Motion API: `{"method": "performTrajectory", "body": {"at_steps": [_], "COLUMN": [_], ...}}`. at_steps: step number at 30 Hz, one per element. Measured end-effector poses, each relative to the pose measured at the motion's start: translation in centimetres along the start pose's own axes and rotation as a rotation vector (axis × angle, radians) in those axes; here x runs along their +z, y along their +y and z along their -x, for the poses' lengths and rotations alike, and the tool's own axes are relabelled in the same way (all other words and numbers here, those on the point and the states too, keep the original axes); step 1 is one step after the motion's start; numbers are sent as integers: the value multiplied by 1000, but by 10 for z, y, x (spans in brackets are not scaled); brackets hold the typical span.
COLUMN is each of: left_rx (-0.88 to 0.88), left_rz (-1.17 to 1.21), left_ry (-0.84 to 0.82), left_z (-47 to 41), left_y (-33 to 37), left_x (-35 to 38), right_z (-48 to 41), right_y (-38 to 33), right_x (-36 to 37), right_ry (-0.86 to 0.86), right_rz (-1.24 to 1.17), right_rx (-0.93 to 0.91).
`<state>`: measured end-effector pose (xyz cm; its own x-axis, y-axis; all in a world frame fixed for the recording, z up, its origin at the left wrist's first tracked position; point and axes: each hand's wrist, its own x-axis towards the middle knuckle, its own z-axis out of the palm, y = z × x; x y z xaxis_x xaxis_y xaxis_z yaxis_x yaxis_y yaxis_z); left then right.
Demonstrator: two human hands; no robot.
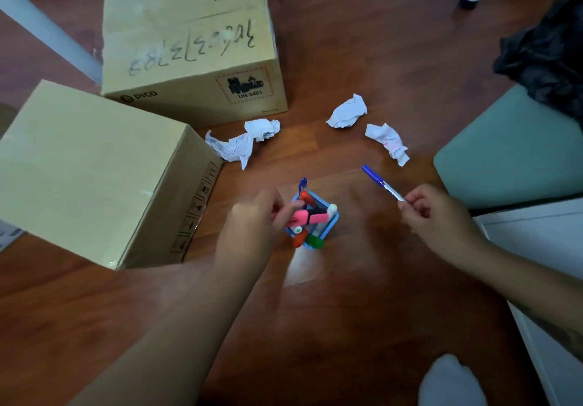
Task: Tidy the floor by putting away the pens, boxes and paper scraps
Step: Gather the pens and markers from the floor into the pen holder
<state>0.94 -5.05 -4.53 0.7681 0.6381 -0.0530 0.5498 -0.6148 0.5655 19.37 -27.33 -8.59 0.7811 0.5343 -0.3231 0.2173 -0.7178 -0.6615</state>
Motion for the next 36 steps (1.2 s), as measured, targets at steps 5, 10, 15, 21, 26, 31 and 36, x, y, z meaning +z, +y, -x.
{"method": "performTrajectory", "body": {"at_steps": [5, 10, 15, 21, 26, 31, 36], "left_rx": [46, 216, 239, 322, 231, 324, 301], "left_rz": [144, 23, 22, -111, -304, -419, -140], "left_ry": [-106, -304, -310, -459, -504, -660, -580], "left_z": [-3, -2, -5, -17, -28, -48, -48], "left_y": [19, 28, 29, 29, 15, -3, -11], "left_x": [0, 6, 3, 2, -4, -6, 4], "right_z": [13, 17, 17, 7, -2, -15, -14], "right_y": [-29, -57, -77, -95, -113, -94, -78], "right_x": [-9, -20, -30, -17, 4, 27, 54], "right_ry": [24, -32, -164, -234, -317, -480, -528], "right_rz": [-107, -146, -20, 229, 276, 328, 86], "right_rx": [-106, -196, -333, -457, -513, -431, -385]}}
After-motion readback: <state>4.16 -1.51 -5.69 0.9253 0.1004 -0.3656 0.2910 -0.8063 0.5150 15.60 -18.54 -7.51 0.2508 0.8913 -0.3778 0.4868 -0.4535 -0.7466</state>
